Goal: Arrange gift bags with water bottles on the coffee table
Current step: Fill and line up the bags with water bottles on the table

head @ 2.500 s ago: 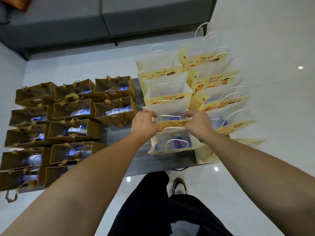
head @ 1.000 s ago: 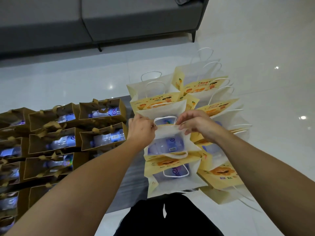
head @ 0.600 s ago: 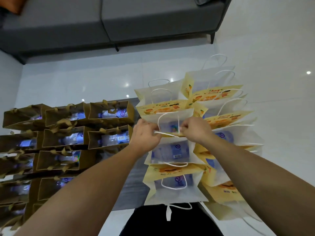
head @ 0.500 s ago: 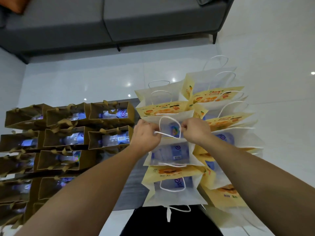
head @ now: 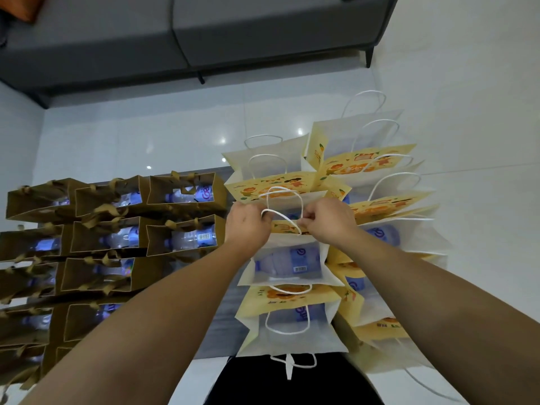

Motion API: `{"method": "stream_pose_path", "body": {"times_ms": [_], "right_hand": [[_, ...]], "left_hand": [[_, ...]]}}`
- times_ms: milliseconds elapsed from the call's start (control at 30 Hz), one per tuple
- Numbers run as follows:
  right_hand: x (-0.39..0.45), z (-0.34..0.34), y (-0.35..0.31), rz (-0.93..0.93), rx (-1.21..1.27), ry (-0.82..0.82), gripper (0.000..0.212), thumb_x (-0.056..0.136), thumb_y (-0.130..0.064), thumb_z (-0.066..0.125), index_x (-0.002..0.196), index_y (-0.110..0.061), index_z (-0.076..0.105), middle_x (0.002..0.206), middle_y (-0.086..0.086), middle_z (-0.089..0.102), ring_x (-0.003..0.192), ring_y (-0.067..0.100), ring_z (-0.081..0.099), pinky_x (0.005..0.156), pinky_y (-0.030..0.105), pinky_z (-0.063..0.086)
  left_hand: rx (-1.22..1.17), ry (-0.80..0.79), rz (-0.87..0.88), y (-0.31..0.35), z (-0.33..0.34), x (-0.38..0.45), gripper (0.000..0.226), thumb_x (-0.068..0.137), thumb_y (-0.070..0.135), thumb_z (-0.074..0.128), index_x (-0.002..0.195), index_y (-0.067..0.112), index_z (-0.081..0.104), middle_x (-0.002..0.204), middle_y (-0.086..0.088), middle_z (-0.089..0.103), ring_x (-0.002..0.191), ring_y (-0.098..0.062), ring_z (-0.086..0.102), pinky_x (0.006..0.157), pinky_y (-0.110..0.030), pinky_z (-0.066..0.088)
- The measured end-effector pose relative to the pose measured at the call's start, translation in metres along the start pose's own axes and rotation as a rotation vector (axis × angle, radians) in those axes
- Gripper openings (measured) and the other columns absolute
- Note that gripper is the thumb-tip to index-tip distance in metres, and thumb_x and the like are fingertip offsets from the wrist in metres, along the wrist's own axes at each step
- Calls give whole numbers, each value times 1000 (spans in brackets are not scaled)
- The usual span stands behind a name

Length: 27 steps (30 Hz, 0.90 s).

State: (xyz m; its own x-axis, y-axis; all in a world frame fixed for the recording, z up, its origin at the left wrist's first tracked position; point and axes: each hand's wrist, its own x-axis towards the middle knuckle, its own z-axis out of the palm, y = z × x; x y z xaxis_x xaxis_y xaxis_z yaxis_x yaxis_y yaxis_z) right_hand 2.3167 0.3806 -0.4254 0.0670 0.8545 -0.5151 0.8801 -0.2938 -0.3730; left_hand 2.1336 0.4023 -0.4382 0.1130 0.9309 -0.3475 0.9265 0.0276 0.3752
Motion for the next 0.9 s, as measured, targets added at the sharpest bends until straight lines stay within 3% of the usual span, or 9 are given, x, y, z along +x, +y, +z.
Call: {"method": "stream_pose_path", "body": {"times_ms": [233, 333, 367, 400, 500, 600, 700, 800, 900], "right_hand": [[-2, 2, 0, 13, 24, 1, 19, 95, -42, 65, 80, -31, 68, 76, -10, 64, 77, 13, 59, 56, 26, 35], [-3, -3, 3, -1, 178, 3, 14, 90, -24, 64, 82, -28, 75, 85, -10, 71, 87, 14, 64, 70, 29, 49], [-4, -6, 4, 5, 273, 45, 18, 86, -16, 62, 84, -28, 76, 90, -9, 73, 90, 14, 65, 77, 31, 53], [-5, -9, 4, 12, 341, 113, 21, 85, -12, 61, 86, -27, 75, 94, -7, 73, 93, 16, 65, 82, 33, 54], [1, -18, -2, -17, 288, 315, 26, 94, -17, 59, 117, -22, 68, 115, -1, 69, 105, 20, 63, 90, 37, 53], [17, -19, -13, -96, 151, 319, 37, 98, -19, 57, 135, -21, 58, 136, 2, 56, 118, 25, 57, 94, 40, 50], [32, -14, -19, -173, 62, 251, 40, 100, -17, 55, 140, -24, 57, 146, -1, 51, 124, 26, 56, 95, 38, 48], [47, -15, -26, -109, 98, 185, 38, 102, -24, 56, 140, -24, 54, 130, 7, 65, 114, 32, 62, 87, 37, 49], [59, -16, -30, -20, 124, 203, 26, 102, -28, 55, 125, -23, 65, 110, 9, 72, 99, 31, 64, 75, 35, 50]], "left_hand": [[-40, -21, 13, 0, -7, -5, 21, 98, 26, 58, 110, 22, 75, 110, 0, 67, 106, -10, 48, 76, -20, 33], [-127, -64, 92, -2, -19, -8, 25, 88, 14, 64, 110, 21, 75, 106, 4, 67, 92, -1, 41, 65, -6, 30], [-129, -90, 134, -5, -24, -9, 28, 86, 14, 66, 112, 21, 74, 110, 3, 67, 94, -3, 43, 69, -5, 31], [-99, -130, 175, -10, -27, -9, 32, 85, 17, 67, 116, 23, 72, 116, 2, 66, 101, -7, 46, 78, -7, 34], [112, -259, 328, -25, -34, -9, 46, 87, 44, 63, 129, 27, 62, 132, 1, 58, 125, -18, 46, 105, -35, 41], [180, -245, 476, -36, -40, -10, 60, 86, 63, 47, 132, 25, 57, 131, 1, 57, 122, -17, 47, 106, -40, 42], [174, -72, 543, -44, -42, -7, 63, 86, 64, 52, 132, 21, 53, 130, -1, 52, 116, -19, 48, 100, -39, 45], [157, 6, 454, -43, -41, 4, 75, 83, 65, 52, 142, 19, 45, 144, -4, 42, 130, -23, 40, 110, -43, 39], [140, -26, 408, -37, -35, 12, 79, 84, 67, 45, 147, 19, 39, 155, -5, 33, 143, -22, 29, 118, -43, 28]]}}
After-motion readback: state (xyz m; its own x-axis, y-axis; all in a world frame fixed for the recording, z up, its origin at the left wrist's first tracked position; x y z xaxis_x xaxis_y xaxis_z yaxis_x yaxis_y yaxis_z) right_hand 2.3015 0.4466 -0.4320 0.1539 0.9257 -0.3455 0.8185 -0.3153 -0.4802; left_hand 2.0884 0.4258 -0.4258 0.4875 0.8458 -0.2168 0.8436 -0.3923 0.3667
